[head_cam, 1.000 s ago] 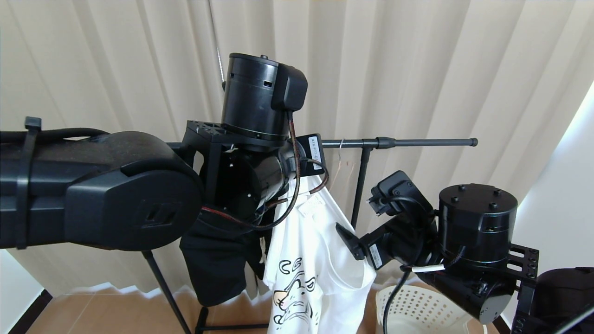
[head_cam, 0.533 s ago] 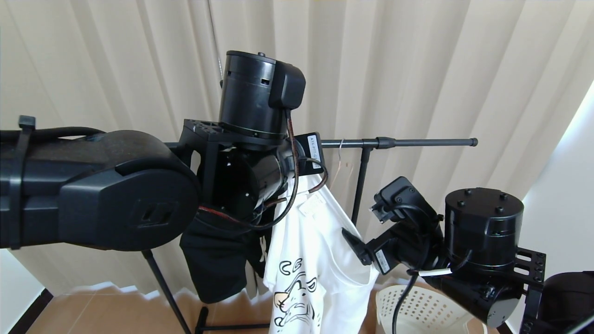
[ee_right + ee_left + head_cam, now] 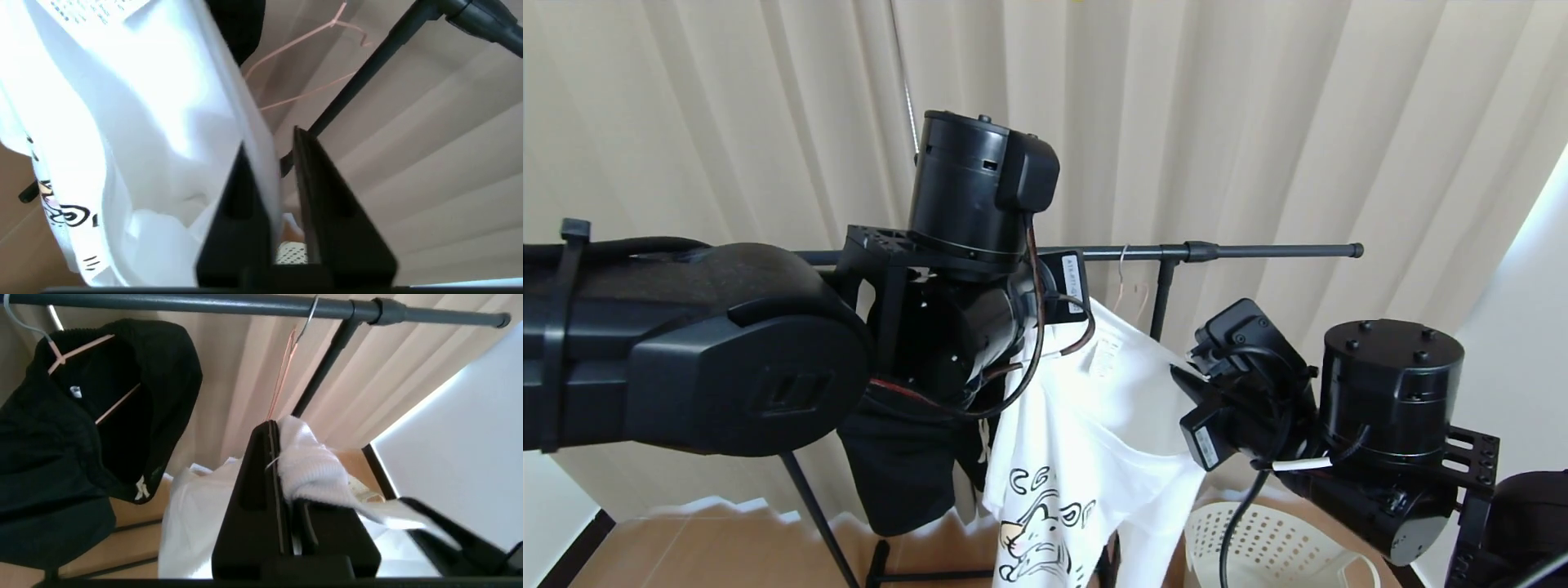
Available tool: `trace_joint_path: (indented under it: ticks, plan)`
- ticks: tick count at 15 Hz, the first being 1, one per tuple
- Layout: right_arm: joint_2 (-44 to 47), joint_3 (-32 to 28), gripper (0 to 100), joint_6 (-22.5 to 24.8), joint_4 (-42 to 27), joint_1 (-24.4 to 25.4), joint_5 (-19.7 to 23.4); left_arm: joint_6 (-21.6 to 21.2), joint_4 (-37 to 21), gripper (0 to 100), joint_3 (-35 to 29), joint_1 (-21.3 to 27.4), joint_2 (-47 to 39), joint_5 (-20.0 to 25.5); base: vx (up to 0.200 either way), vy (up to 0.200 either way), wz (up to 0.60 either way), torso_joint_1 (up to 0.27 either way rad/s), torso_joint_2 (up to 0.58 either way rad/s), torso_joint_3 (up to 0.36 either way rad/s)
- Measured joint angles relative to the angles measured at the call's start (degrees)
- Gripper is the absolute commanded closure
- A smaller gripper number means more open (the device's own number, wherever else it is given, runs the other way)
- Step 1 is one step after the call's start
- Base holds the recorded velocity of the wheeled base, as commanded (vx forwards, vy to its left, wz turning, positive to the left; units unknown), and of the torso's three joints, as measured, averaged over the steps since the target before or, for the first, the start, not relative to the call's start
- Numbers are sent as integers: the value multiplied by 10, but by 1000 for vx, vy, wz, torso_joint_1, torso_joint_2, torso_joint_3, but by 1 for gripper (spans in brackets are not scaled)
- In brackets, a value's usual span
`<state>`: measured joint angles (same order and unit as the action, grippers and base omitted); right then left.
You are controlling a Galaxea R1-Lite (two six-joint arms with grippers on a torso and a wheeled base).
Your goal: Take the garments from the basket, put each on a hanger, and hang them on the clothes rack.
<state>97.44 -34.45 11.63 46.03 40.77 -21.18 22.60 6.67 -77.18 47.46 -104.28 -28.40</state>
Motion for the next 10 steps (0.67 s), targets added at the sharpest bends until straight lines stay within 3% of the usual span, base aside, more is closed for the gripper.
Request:
trace_joint_path:
  ticks: [4,8,9,10]
  plan:
    - [-31,-2,100,13,-2,-31,2,-55,0,100,50,3,8,12,0,0,0,0,0,0]
    - [-48,-4,100,16,-1,-47,3,-77,0,100,89,11,15,40,0,0,0,0,0,0]
    - [-50,-4,100,17,0,-51,3,-83,1,0,96,13,19,41,0,0,0,0,0,0]
    - [-52,-4,100,17,-1,-53,2,-87,6,0,101,13,22,41,0,0,0,0,0,0]
